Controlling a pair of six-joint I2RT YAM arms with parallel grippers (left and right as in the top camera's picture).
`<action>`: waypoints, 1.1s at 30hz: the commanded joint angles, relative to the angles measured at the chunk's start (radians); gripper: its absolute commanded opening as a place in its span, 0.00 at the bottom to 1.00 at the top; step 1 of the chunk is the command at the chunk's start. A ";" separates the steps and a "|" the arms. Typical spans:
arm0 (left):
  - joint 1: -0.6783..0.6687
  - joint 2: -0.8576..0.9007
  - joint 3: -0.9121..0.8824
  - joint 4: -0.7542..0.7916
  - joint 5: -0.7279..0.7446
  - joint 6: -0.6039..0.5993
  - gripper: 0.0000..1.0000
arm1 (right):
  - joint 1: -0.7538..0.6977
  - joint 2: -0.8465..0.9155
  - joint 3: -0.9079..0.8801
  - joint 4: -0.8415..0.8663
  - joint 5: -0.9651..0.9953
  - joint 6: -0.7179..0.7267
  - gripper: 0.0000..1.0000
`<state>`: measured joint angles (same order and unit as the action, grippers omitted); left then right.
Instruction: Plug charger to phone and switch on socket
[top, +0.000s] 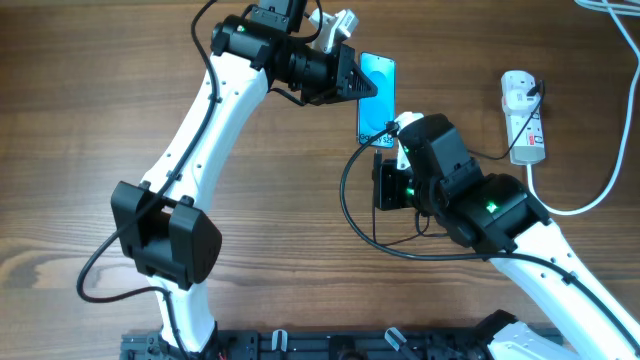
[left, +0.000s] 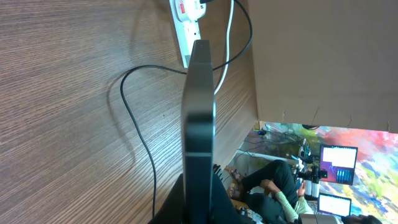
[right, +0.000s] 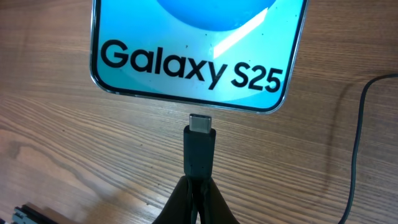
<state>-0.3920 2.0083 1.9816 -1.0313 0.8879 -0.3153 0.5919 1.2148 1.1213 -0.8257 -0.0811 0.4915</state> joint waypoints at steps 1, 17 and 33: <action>-0.005 -0.024 0.019 0.007 0.039 0.024 0.04 | -0.004 0.008 0.026 0.002 -0.010 -0.021 0.04; -0.005 -0.024 0.019 0.022 0.016 0.077 0.04 | -0.004 0.057 0.084 -0.098 -0.058 0.009 0.04; -0.005 -0.024 0.019 0.079 0.115 0.077 0.04 | -0.043 0.058 0.115 -0.122 -0.035 0.062 0.05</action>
<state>-0.3920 2.0083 1.9816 -0.9600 0.9520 -0.2626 0.5816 1.2682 1.2137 -0.9539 -0.1223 0.5373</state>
